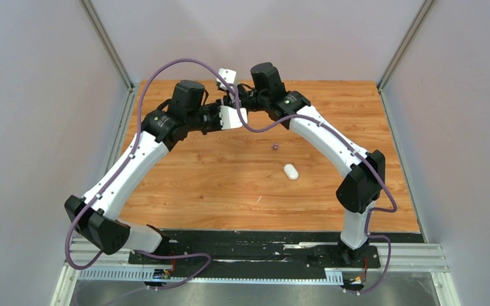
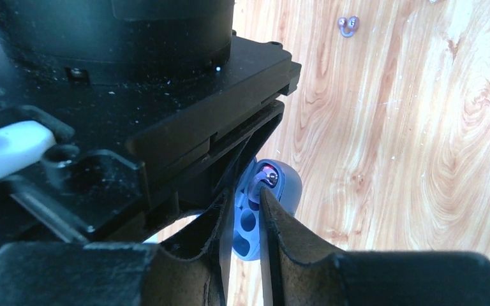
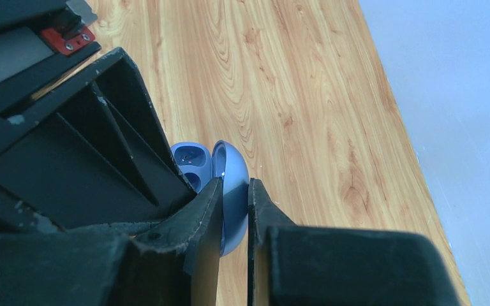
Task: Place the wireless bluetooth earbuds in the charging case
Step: Place the earbud in the charging case, then place the charging case at the center of the board.
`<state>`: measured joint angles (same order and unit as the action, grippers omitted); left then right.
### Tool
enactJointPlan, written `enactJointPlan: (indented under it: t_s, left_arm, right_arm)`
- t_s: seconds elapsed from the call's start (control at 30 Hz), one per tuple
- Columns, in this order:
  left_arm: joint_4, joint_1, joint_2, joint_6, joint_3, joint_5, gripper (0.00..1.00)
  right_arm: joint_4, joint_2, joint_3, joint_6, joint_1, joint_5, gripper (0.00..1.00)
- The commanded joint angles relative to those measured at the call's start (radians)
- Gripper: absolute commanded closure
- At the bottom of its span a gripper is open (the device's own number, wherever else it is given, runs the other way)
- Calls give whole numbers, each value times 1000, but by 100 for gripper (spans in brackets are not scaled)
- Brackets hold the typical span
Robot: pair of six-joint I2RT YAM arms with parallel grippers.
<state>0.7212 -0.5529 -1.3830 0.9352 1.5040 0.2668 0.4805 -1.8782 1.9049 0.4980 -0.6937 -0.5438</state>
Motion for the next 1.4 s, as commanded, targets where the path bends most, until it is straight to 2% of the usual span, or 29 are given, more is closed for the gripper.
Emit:
enactJointPlan:
  t_s: [0.0, 0.1, 0.17, 0.33, 0.43, 0.67, 0.8, 0.9, 1.03, 1.2, 1.37]
  left_arm:
    - [-49, -32, -22, 28, -21, -32, 72]
    - [-54, -32, -17, 21, -21, -38, 71]
    - [-63, -33, 1, 3, -14, -50, 67]
    - [-51, -30, 149, 61, -52, -64, 39]
    - [-39, -18, 231, 52, -88, -49, 28]
    - [-49, 25, 341, -246, -85, 50, 16]
    - [-59, 74, 352, -395, -130, 129, 14]
    - [-125, 109, 358, -537, -191, 158, 14]
    - [-174, 169, 304, -708, -209, 238, 15]
    - [-184, 179, 196, -798, -200, 244, 21]
    - [-285, 179, 73, -897, -223, 243, 26]
  right_arm:
    - [-67, 32, 61, -85, -66, -104, 100]
    - [-67, 33, 58, -84, -66, -99, 100]
    - [-68, 33, 52, -81, -63, -89, 100]
    - [-68, 40, 6, -54, -47, -76, 100]
    - [-68, 45, -19, -35, -39, -69, 100]
    - [-60, 81, -106, 10, -19, -52, 100]
    - [-47, 138, -198, 57, 0, -35, 100]
    - [-37, 184, -266, 69, 23, -19, 100]
    - [-10, 247, -344, 68, 80, 2, 100]
    - [9, 325, -447, 70, 160, 31, 100]
    - [21, 394, -564, 81, 217, 49, 100]
